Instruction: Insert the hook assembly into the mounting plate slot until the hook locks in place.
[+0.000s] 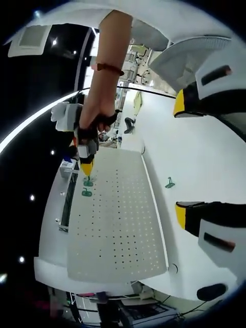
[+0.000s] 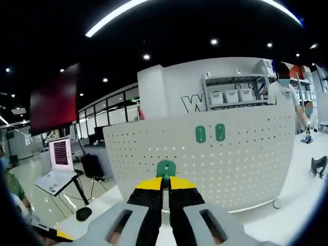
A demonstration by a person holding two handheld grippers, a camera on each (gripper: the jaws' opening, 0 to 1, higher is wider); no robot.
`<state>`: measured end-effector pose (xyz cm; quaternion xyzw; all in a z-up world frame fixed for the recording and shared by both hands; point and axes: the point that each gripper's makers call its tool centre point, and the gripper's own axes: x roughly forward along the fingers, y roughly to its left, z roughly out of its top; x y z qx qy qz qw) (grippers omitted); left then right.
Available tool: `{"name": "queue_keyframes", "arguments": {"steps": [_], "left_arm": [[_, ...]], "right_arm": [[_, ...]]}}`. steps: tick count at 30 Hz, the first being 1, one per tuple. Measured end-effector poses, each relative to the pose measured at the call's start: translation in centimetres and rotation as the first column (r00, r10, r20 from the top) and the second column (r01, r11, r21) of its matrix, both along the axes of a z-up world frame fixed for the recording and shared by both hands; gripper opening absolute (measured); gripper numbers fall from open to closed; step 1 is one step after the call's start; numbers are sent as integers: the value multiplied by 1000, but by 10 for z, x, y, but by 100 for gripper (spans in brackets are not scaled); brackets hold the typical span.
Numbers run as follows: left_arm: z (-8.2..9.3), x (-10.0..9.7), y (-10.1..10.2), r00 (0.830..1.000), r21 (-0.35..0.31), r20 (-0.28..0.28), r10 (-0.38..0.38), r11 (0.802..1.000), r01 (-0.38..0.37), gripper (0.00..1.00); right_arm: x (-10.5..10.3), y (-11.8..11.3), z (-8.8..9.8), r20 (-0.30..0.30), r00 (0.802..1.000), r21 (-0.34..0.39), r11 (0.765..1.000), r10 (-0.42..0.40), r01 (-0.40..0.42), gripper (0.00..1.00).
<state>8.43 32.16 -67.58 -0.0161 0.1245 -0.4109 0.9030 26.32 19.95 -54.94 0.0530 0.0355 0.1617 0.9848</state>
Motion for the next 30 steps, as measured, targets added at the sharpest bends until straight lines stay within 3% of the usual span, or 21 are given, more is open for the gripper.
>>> {"name": "queue_keyframes", "arguments": {"steps": [9,30], "left_arm": [[4,3,3,1000,2,13,-13,1000,13,76],[0,8,14,1000,-2,11,-2,1000,2,76]], "right_arm": [[13,-1,15,53,998,-22,999,-35,36,2],[51,6,37,116,990,-67,994,-75,84,2]]}}
